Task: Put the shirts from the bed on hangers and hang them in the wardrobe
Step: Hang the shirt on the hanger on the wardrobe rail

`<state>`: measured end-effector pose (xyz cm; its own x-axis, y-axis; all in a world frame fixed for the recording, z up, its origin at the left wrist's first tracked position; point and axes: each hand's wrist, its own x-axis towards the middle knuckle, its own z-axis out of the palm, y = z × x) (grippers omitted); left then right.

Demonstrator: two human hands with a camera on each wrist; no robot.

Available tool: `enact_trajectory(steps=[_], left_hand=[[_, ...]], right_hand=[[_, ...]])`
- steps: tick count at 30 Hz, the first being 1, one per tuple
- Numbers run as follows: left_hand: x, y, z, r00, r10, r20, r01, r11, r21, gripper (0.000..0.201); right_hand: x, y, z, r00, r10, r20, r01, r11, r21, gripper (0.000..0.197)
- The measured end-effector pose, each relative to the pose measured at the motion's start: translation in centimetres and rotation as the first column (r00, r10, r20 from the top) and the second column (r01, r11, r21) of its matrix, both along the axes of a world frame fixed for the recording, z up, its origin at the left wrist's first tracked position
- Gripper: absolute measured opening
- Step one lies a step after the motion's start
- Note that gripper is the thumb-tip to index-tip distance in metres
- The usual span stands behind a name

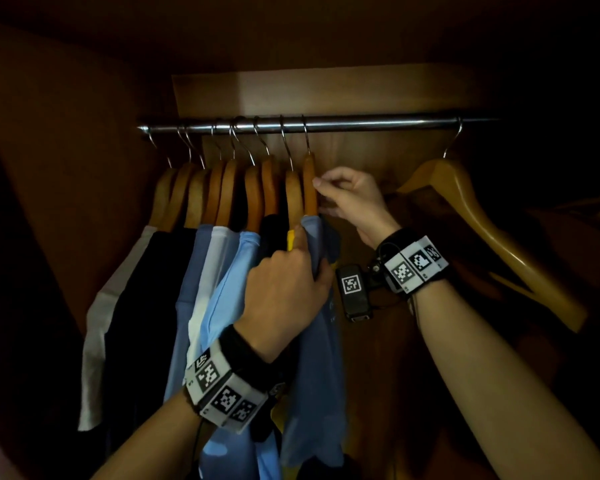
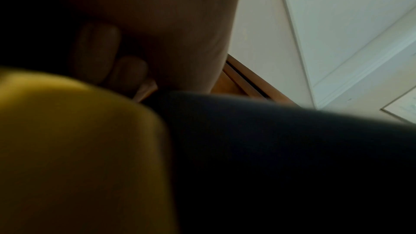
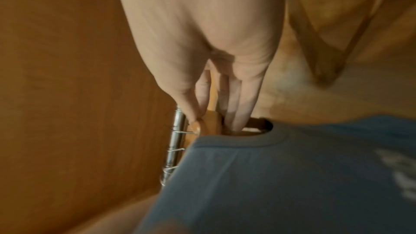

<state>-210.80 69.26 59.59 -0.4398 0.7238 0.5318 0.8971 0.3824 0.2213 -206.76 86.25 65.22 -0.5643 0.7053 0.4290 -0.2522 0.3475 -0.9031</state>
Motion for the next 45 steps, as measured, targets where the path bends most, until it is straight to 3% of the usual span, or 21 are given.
enact_trajectory(steps=[4, 7, 10, 12, 14, 16, 20, 23, 26, 36, 39, 45], left_hand=[[0.6, 0.1, 0.1, 1.0, 0.019, -0.004, -0.019, 1.0, 0.0, 0.062], [1.1, 0.1, 0.3, 0.999, 0.014, -0.033, -0.014, 1.0, 0.021, 0.056], [1.8, 0.2, 0.1, 0.979, -0.009, -0.205, 0.025, 0.996, 0.08, 0.052], [2.8, 0.4, 0.0, 0.966, -0.066, -0.25, 0.098, 0.988, 0.117, 0.051], [4.1, 0.7, -0.1, 0.962, -0.142, -0.234, 0.173, 0.978, 0.12, 0.051], [5.3, 1.1, -0.4, 0.959, -0.198, -0.205, 0.222, 0.97, 0.101, 0.048], [6.2, 1.9, -0.4, 0.974, -0.169, -0.153, 0.162, 0.985, -0.056, 0.041], [5.8, 2.2, -0.5, 0.977, -0.133, -0.169, 0.119, 0.989, -0.086, 0.041], [5.8, 2.4, -0.7, 0.978, -0.112, -0.174, 0.102, 0.993, -0.067, 0.04], [5.8, 2.7, -1.1, 0.977, -0.07, -0.204, 0.054, 0.995, -0.079, 0.042], [5.8, 2.6, -1.0, 0.978, -0.069, -0.195, 0.056, 0.996, -0.072, 0.042], [5.2, 2.1, -1.3, 0.963, -0.237, -0.131, 0.25, 0.964, 0.093, 0.041]], right_hand=[[2.3, -0.1, 0.1, 0.967, -0.254, -0.01, 0.253, 0.955, 0.153, 0.013], [5.4, -0.3, 1.0, 0.854, -0.519, -0.043, 0.512, 0.821, 0.252, 0.023], [9.2, -0.7, 1.8, 0.714, -0.7, -0.024, 0.66, 0.661, 0.357, 0.041], [11.3, -0.4, 2.0, 0.613, -0.776, 0.144, 0.676, 0.611, 0.413, 0.057], [12.8, -0.1, 1.7, 0.531, -0.762, 0.371, 0.65, 0.647, 0.399, 0.067], [13.8, -0.2, 1.2, 0.53, -0.692, 0.49, 0.616, 0.711, 0.339, 0.07], [15.3, -0.4, 0.2, 0.558, -0.616, 0.556, 0.601, 0.762, 0.241, 0.063], [15.4, 0.0, -1.9, 0.562, -0.558, 0.61, 0.564, 0.798, 0.21, 0.033], [15.1, 0.1, -3.3, 0.631, -0.574, 0.522, 0.571, 0.799, 0.187, 0.015], [14.2, -1.2, -3.9, 0.661, -0.615, 0.43, 0.592, 0.78, 0.205, 0.008], [13.8, -2.1, -3.2, 0.624, -0.635, 0.455, 0.568, 0.769, 0.293, 0.009], [13.3, -4.4, -1.9, 0.564, -0.678, 0.471, 0.556, 0.734, 0.39, 0.013]])
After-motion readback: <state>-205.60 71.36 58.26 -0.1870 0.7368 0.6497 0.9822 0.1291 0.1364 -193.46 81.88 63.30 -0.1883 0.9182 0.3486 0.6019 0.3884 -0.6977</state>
